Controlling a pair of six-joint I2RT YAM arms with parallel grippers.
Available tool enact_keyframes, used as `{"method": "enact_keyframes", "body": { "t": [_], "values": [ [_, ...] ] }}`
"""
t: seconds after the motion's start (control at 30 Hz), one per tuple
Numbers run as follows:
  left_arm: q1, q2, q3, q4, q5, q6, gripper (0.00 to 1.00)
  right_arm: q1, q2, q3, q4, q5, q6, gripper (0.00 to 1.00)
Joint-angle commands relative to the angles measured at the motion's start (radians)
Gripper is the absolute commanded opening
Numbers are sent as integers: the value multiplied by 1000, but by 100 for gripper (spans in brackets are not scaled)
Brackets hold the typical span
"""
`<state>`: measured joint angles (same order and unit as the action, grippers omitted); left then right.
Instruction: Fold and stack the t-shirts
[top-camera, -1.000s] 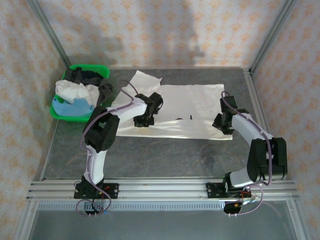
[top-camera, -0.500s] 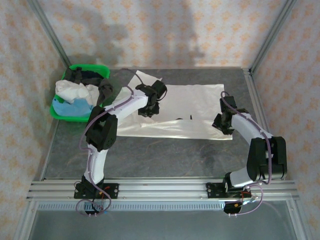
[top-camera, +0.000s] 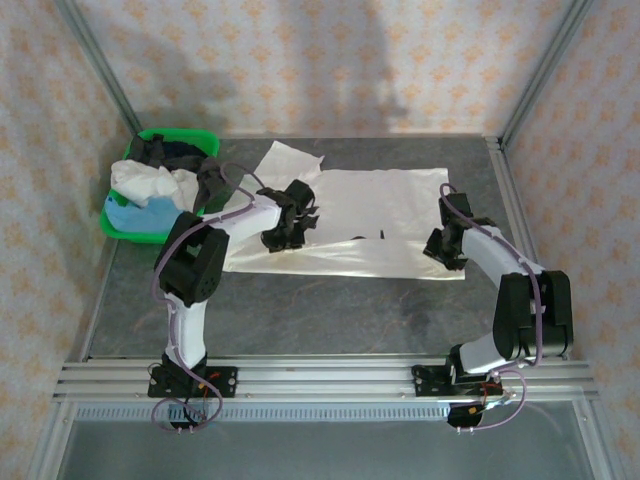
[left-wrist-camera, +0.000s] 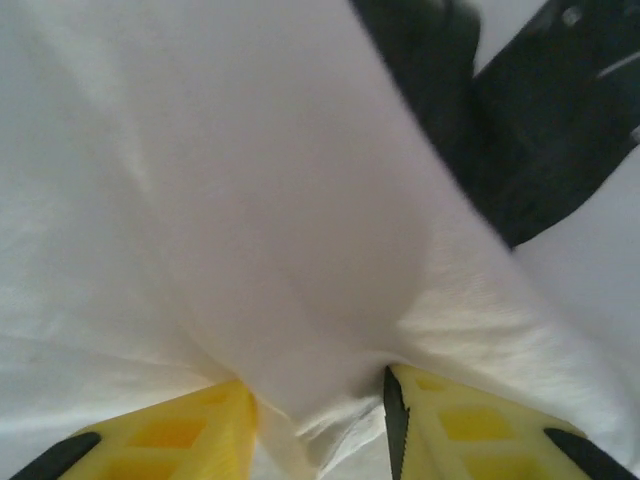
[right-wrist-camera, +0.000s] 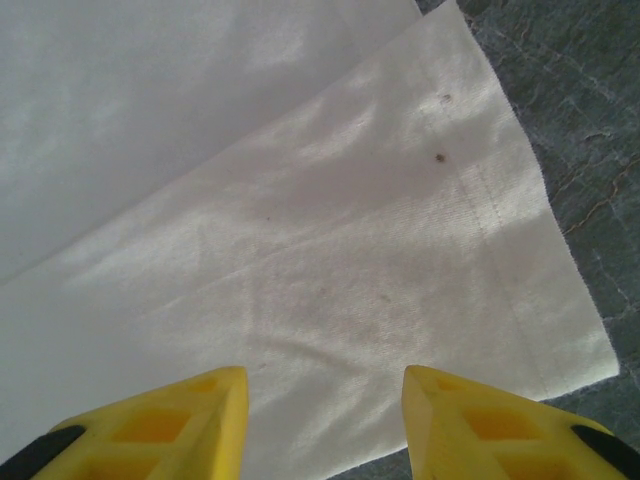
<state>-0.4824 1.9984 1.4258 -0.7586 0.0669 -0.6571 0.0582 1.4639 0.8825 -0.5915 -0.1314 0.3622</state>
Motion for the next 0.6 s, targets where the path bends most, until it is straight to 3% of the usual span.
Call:
{"method": "enact_keyframes", "body": {
  "t": [0.0,0.07,0.27,0.5,0.53,0.57],
  "values": [
    [-1,4,17,43,20,-15,21,3,-10,-7,-1,10,-11,45],
    [-2,16,31,30,13,-11,9,3,-11,-8,-2,10,-12,45],
    [-11,23,123,-62,-61,39,1,3,-12,-2,-5,8,-13,45],
    [-47,158,385,-202,-111,150,1,9,-9,-1,-12,8,-17,44],
    [-49,187,421,-218,-113,160,4,11,-11,0,-17,14,-16,44],
    [-51,213,455,-230,-119,167,13,13,-15,-1,-21,22,-16,44]
  ]
}}
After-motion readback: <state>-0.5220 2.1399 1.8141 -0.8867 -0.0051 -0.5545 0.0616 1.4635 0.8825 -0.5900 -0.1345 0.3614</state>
